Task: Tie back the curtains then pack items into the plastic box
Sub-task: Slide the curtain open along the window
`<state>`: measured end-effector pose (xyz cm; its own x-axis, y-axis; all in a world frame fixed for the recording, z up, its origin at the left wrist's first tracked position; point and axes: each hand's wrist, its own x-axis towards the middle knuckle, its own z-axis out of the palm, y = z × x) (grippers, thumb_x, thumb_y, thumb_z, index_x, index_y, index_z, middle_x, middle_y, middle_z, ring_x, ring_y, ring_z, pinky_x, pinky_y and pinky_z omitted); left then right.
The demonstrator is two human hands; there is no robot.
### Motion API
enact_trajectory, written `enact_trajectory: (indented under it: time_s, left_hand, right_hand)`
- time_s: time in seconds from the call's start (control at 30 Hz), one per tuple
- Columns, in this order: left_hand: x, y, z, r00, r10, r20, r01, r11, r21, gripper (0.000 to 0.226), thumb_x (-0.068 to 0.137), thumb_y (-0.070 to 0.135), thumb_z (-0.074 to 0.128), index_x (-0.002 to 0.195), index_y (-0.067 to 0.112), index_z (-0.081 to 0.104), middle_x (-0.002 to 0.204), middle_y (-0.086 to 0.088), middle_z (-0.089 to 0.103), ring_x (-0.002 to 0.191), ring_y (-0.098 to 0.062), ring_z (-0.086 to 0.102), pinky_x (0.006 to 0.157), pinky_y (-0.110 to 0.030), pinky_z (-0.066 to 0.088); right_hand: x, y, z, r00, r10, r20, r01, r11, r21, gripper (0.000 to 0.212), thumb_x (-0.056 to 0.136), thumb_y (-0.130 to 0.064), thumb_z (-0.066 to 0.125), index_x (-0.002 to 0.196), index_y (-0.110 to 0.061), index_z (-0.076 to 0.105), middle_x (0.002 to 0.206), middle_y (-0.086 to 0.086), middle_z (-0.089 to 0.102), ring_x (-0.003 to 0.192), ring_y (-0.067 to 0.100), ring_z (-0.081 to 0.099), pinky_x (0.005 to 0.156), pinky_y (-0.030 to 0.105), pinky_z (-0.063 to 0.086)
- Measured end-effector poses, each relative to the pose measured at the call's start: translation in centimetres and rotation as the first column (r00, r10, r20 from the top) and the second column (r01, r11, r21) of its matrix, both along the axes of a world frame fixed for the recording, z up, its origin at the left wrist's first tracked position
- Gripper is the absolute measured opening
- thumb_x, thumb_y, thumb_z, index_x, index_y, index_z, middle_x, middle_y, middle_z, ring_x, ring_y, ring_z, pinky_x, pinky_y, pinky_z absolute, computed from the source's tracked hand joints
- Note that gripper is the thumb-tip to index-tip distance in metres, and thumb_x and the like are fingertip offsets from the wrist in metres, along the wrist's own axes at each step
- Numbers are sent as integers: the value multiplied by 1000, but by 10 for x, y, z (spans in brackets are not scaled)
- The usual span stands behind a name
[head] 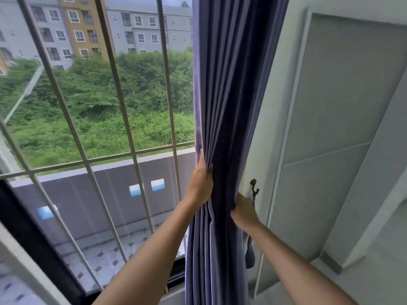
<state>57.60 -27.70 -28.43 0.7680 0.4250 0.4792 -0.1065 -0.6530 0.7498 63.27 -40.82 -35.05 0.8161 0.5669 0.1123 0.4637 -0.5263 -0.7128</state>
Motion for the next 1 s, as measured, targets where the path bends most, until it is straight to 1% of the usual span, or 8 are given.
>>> enact_trajectory:
  time_s: [0.1,0.23,0.37,0.47,0.73,0.8,0.9,1.0]
  left_hand:
    - [5,5,-7,1000,1,-31,-2,999,-43,49,102,24,30,150,19,20,150,-7,38,133,-25,41,108,-42,37]
    - [6,7,-9,998,2,-59,-7,996,-94,53,101,29,31,151,21,16,155,-10,29,143,-28,25,114,-50,27]
    - [7,-3,-6,998,-26,-54,21,995,-94,57,98,36,30,151,19,17,154,-10,29,144,-29,22,114,-52,25]
    - [9,-14,-5,997,-52,-65,44,991,-124,64,93,42,30,151,17,19,155,-8,28,144,-27,21,115,-51,24]
    - [13,-31,0,993,-77,-90,68,993,-98,71,91,50,23,153,16,12,159,-4,16,147,-19,14,118,-42,19]
    - [15,-29,-2,994,-71,-84,64,994,-84,78,90,61,21,153,16,11,159,-4,16,147,-19,14,118,-43,20]
    - [19,-25,-9,994,-37,-101,32,998,-49,96,81,80,29,152,16,14,157,-6,24,144,-23,23,114,-47,29]
    - [22,-23,-11,988,-23,-150,26,1000,15,82,83,59,44,148,14,21,150,-11,35,138,-30,33,109,-46,37]
  right_hand:
    - [-21,4,-27,999,32,-3,-32,991,-134,44,93,4,39,133,-14,49,93,-2,64,63,4,54,48,7,41]
    - [-33,-1,-46,999,-29,-18,24,969,-247,46,91,8,38,133,-10,47,74,-9,50,54,2,44,36,12,30]
    - [-36,2,-42,998,-50,42,62,940,-336,36,93,3,42,126,-8,51,99,7,66,79,18,64,56,20,41]
    - [-42,5,-36,995,-26,94,64,907,-416,26,95,-1,45,118,-6,55,107,9,67,95,23,66,64,23,42]
    - [-52,18,-33,994,-19,106,66,888,-454,11,98,-8,45,103,-10,55,103,9,65,97,23,65,66,28,44]
    - [-55,21,-33,995,-16,99,60,891,-451,9,97,-6,45,98,-11,53,102,10,65,97,25,65,65,29,44]
    - [-56,25,-34,996,-30,84,64,902,-428,16,96,-8,48,109,-6,58,111,12,66,101,26,65,73,30,48]
    - [-56,25,-33,995,-24,92,61,909,-413,18,96,-9,49,111,-6,58,111,13,66,101,26,65,77,32,51]
